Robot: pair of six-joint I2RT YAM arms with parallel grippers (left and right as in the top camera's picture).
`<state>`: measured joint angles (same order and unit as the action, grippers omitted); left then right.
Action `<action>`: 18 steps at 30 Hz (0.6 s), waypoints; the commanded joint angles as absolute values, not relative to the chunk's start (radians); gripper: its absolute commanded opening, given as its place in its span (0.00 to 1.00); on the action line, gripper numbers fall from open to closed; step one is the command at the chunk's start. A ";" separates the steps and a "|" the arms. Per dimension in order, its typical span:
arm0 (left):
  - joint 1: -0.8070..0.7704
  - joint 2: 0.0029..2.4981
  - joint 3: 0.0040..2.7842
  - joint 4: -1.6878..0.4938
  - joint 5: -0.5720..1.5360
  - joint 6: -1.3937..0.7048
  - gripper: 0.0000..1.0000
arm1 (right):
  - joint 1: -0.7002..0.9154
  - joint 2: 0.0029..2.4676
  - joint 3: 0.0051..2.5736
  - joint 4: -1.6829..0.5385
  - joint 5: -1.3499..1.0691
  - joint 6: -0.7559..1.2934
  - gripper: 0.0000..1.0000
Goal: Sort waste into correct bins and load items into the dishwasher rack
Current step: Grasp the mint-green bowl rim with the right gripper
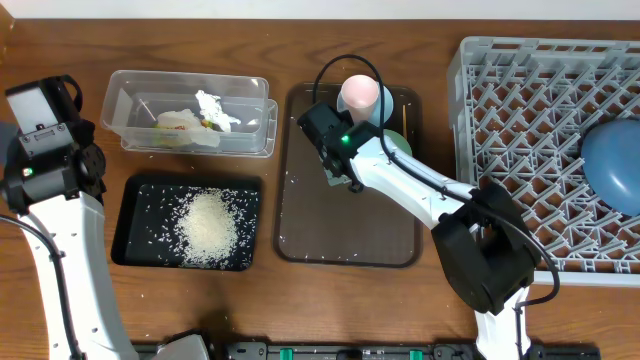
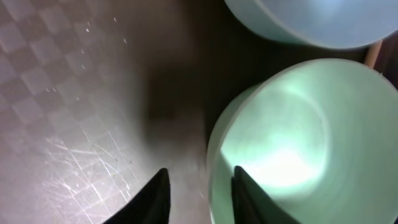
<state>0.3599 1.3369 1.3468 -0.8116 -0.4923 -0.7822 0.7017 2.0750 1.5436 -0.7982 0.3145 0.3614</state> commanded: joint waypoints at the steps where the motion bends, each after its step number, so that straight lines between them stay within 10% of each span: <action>1: 0.364 1.339 1.350 -0.815 -0.494 -0.787 0.95 | 0.718 2.081 1.546 -0.801 0.333 0.390 0.33; 18: 0.364 1.339 1.350 -0.815 -0.494 -0.787 0.95 | 0.713 2.081 1.539 -0.847 0.299 0.422 0.22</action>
<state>0.3599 1.3369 1.3468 -0.8116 -0.4923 -0.7826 0.7013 2.0750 1.5436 -0.8444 0.2989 0.4099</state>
